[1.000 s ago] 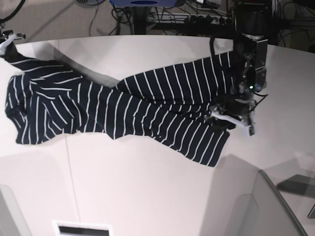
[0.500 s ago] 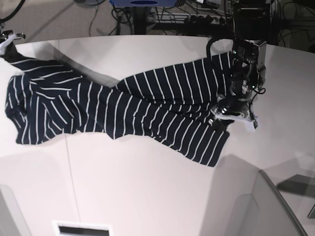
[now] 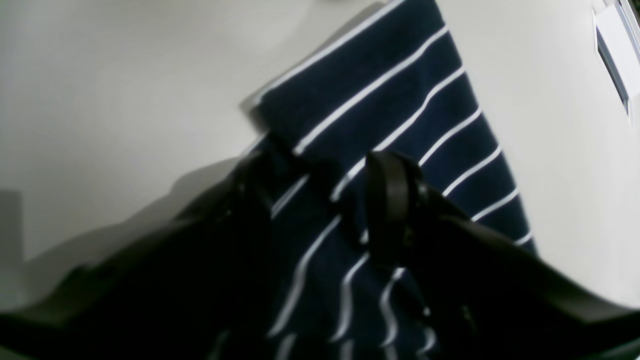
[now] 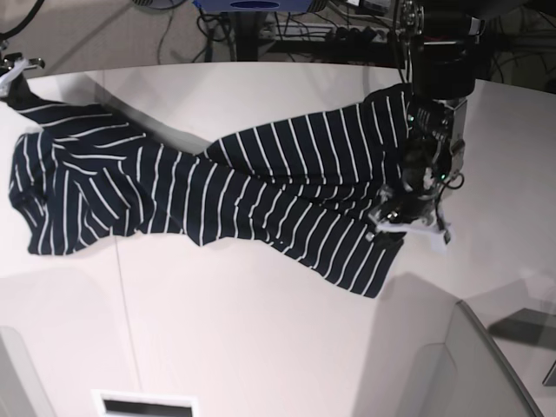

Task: Layout the t-shirt on the table in an organized manner, then fold the t-shirt properly
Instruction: 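Grasp the shirt hem with the left gripper and stretch it flat, then lift the held shirt hem high with the left gripper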

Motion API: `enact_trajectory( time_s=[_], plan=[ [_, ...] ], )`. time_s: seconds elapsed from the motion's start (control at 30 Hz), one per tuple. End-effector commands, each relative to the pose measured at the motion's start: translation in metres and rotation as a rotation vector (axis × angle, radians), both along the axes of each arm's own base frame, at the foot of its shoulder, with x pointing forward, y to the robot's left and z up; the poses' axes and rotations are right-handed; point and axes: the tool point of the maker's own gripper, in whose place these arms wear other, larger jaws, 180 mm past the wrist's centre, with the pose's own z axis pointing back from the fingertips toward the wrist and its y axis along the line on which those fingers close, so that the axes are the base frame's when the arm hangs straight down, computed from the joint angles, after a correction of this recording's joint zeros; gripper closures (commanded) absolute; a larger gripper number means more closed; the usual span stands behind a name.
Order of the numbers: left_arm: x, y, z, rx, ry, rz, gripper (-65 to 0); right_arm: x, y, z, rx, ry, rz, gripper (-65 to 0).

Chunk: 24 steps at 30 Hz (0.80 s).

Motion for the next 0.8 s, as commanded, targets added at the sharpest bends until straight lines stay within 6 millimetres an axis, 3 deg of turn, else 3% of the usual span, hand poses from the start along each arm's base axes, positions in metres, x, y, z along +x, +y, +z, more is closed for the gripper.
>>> enact_trajectory(
  time_s=[0.0,0.2,0.43,0.5,0.63,0.77],
  plan=[
    [0.016,0.001,0.015,0.001,-0.047,-0.001,-28.8,0.004,-0.006,0.009,-0.023,-0.028,0.005,-0.2],
    [0.028,-0.014,0.007,-0.042,-0.018,0.003,-28.8,0.005,-0.006,0.009,-0.023,-0.029,0.005,-0.2],
    [0.035,-0.016,0.005,-0.053,-0.01,0.009,-28.5,0.005,-0.006,0.009,-0.023,-0.029,0.005,-0.2],
    [0.035,-0.016,0.005,-0.053,-0.008,0.009,-23.0,0.005,-0.006,0.009,-0.023,-0.031,0.005,-0.2],
    [0.035,-0.015,0.005,-0.051,-0.011,0.013,0.0,0.005,-0.006,0.007,-0.017,-0.026,0.002,-0.2],
    [0.033,-0.01,0.0,-0.04,-0.017,0.042,0.0,0.003,-0.006,-0.007,0.026,-0.023,-0.025,-0.2]
  ],
)
